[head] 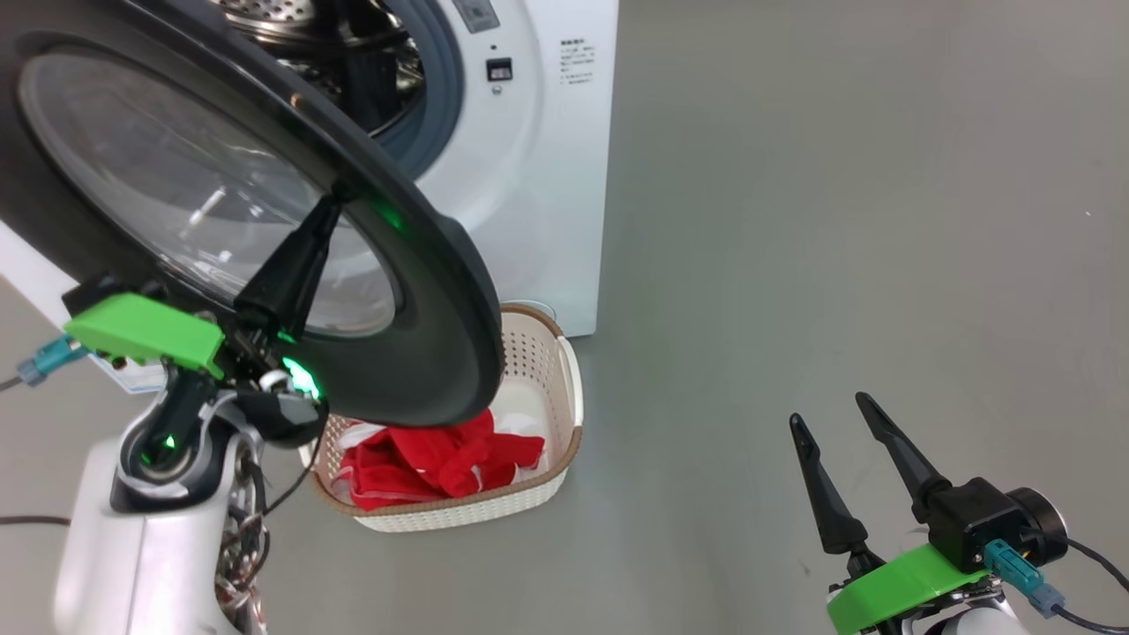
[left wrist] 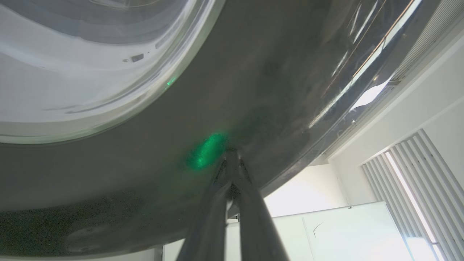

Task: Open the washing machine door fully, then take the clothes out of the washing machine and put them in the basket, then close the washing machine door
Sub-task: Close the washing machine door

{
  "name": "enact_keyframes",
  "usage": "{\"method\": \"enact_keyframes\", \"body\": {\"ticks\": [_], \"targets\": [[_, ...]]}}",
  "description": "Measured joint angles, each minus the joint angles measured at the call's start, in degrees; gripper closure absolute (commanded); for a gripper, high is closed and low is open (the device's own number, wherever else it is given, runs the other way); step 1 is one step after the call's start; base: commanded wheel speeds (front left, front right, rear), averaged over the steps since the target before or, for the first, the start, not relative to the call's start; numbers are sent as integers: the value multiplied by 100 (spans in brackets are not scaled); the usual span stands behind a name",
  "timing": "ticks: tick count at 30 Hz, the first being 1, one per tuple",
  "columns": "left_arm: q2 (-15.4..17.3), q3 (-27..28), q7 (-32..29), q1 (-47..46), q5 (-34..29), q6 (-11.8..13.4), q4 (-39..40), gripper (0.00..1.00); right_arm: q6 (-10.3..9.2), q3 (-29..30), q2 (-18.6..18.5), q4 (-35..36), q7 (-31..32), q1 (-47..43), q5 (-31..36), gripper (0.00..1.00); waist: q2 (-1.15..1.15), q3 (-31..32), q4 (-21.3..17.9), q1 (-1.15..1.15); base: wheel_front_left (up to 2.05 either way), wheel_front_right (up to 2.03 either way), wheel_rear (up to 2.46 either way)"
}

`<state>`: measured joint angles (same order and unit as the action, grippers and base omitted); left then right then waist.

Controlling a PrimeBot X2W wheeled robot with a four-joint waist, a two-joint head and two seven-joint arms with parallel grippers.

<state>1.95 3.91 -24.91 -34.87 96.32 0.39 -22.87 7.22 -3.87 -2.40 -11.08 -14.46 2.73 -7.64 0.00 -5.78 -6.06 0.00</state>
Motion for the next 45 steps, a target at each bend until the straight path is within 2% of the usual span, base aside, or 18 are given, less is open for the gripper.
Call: {"method": "enact_keyframes", "body": {"ticks": [14,28,45], "targets": [[1,36,538,-912,-330,-151,-789,100,0,-20,-1,69,0,132,-3,0,0,-369,-244,0,0,0,0],[13,52,769,-1571,-511,-304,-1470,100,0,-82,-1,83,0,217,-9,0,0,-554,-476,0,0,0,0],[243,112,1089,-2552,-746,-417,-2034,100,0,-149,-1,163,0,389,-35,0,0,-971,-852,0,0,0,0]]}}
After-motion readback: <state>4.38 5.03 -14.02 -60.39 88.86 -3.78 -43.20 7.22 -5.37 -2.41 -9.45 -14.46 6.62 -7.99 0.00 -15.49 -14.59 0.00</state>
